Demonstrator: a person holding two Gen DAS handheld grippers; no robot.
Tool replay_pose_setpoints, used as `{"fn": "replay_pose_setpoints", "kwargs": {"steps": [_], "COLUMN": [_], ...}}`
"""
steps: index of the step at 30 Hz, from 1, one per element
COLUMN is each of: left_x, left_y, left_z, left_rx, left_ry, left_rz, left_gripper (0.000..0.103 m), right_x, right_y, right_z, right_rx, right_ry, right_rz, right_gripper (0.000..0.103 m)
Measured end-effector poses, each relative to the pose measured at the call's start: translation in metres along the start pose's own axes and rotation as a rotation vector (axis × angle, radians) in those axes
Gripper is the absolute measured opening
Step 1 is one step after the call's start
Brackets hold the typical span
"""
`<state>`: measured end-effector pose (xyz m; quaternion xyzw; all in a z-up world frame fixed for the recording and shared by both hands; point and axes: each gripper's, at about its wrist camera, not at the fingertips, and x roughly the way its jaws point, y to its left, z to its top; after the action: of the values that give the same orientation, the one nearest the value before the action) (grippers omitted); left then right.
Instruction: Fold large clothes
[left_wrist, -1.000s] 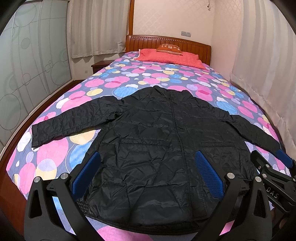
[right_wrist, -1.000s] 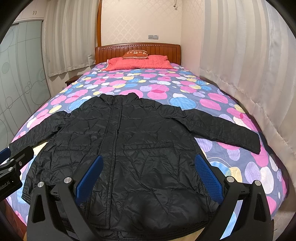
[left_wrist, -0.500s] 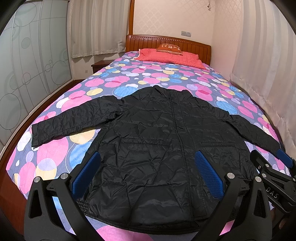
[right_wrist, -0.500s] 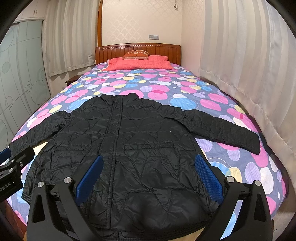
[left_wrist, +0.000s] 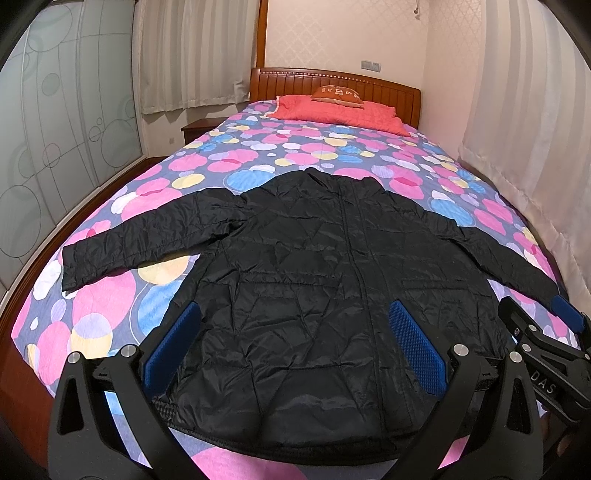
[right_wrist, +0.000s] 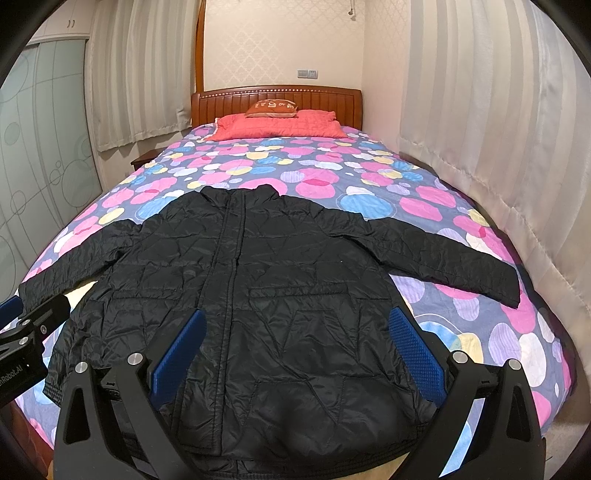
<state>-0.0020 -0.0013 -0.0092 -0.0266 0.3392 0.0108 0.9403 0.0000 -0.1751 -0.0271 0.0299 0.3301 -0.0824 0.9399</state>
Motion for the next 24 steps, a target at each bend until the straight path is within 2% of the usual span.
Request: {"fn": "replay_pose_setpoints", "kwargs": {"steps": [19, 24], "left_x": [0.001, 0.003], "left_y": [0.001, 0.003], "left_z": [-0.002, -0.011], "left_rx": [-0.001, -0.004], "left_ry": [0.005, 0.011], "left_rz": [-0.001, -0.003], "left_gripper": [0.101, 0.101], "right_x": [0.0, 0.002], "right_y": [0.004, 0.004], "right_z": [-0.002, -0.003], "right_rx": [-0.001, 0.0], "right_ry": [0.001, 0.007], "right_rz": [-0.001, -0.001], "right_gripper": [0.098, 0.098]}}
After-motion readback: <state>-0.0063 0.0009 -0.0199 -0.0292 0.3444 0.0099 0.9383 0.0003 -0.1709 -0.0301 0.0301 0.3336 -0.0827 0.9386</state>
